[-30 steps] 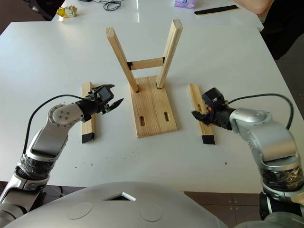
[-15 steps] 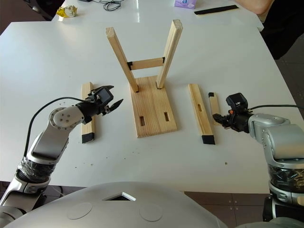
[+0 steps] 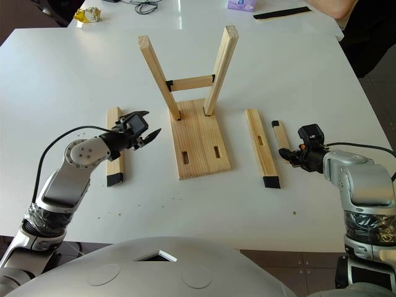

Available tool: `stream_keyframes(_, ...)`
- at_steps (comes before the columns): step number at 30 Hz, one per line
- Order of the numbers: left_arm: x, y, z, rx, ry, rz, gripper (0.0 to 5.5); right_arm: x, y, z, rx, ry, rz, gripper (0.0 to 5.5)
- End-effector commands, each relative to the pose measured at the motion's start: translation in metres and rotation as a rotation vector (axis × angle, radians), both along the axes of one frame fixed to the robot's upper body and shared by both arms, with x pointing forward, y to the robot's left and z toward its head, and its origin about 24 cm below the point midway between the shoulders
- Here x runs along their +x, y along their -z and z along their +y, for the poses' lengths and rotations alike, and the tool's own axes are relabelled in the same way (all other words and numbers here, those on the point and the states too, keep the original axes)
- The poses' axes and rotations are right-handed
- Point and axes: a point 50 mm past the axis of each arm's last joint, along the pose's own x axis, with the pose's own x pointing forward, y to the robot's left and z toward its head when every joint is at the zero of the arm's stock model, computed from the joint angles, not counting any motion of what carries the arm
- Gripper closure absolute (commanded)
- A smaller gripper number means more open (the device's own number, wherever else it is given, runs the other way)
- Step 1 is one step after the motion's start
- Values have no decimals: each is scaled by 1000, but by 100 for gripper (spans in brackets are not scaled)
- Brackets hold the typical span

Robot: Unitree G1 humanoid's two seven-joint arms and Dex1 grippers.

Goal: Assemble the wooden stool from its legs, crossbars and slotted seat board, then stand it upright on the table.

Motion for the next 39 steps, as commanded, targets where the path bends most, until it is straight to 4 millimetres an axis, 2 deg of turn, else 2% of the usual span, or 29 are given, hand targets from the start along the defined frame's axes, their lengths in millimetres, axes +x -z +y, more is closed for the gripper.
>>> stream_keyframes(1,2,-3,0,-22,-17,15,242,-9,11,0,-8,-8,72,210)
stream_keyframes(4,4,-5,2,-45,-42,23,242,-17,17,1,-30,-48,116,233)
stream_keyframes(9,6,-8,1,-63,-49,28,242,-26,26,4,-20,-57,158,311)
stream_keyframes(17,11,-12,3,-67,-50,26,242,-25,28,0,-17,6,132,417)
stream_keyframes(24,22,-23,15,-94,-101,12,242,-18,19,6,13,-4,63,418)
stream_keyframes(26,25,-30,23,-110,-116,9,242,-14,10,6,21,-2,36,418)
stream_keyframes(29,29,-43,38,-114,-116,-13,242,-5,-14,4,15,-20,-51,418)
stream_keyframes(34,32,-64,60,-175,-110,-27,242,12,-68,4,24,-80,-266,418)
stream_keyframes(36,27,-76,64,-269,-40,12,242,18,-91,11,81,-135,-400,418)
stream_keyframes(39,10,-106,62,-504,196,151,242,17,-119,24,229,-286,-547,418)
